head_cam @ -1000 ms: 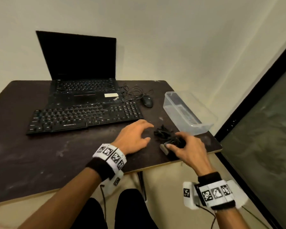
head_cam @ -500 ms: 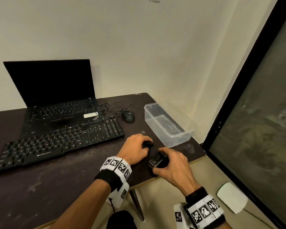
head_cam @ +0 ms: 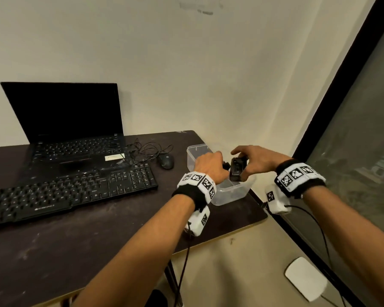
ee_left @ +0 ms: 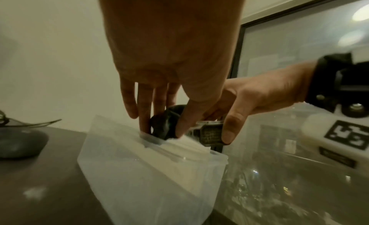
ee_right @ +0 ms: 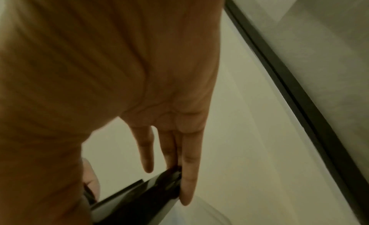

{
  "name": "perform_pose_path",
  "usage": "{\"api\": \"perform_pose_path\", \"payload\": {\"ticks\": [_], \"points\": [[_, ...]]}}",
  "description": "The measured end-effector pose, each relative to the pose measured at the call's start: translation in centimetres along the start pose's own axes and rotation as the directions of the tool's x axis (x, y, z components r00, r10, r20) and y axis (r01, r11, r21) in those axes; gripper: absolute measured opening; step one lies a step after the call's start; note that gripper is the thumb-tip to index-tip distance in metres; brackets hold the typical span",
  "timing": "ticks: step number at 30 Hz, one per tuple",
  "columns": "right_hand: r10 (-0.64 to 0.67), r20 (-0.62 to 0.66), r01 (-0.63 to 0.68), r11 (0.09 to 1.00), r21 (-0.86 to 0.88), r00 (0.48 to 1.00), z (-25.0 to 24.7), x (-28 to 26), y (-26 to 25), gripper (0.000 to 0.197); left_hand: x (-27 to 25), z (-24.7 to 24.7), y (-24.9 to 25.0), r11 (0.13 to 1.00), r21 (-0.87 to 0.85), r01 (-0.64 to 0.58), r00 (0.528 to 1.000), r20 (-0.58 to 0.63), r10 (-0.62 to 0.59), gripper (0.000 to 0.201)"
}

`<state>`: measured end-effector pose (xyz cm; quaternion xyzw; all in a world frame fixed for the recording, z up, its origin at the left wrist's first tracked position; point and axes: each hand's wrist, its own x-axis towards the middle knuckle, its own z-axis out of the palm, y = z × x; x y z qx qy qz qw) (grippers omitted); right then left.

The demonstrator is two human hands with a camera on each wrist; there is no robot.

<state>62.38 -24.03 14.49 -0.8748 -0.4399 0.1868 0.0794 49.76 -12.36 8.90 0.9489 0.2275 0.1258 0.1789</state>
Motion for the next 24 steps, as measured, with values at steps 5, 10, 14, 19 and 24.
{"api": "perform_pose_path", "payload": {"ticks": [5,10,14,19,24], "points": [[-0.050,0.125,0.070,0.985,-0.160,0.991,1.8,4.4,0.4,0.077,1.0,3.4,0.5,0.984,0.178,0.004,0.997,0.081,-0.019,0.030],[-0.074,0.225,0.153,0.921,-0.358,0.972,3.9,6.3,-0.2,0.031,1.1,3.9,0.3,0.979,0.204,0.014,0.995,0.091,-0.033,0.026],[-0.082,0.179,0.153,0.890,-0.429,0.980,5.5,7.0,-0.3,0.031,1.2,4.1,0.2,0.975,0.221,0.028,0.992,0.118,-0.055,0.011],[-0.066,0.188,0.144,0.886,-0.440,0.980,4.7,6.4,-0.4,0.048,1.1,3.9,0.0,0.979,0.202,0.008,0.988,0.147,-0.039,0.013],[-0.117,0.098,0.134,0.972,-0.192,0.988,1.5,3.7,-0.8,0.081,-2.0,1.2,-1.0,0.999,-0.027,-0.029,1.000,-0.012,0.028,0.029]]}}
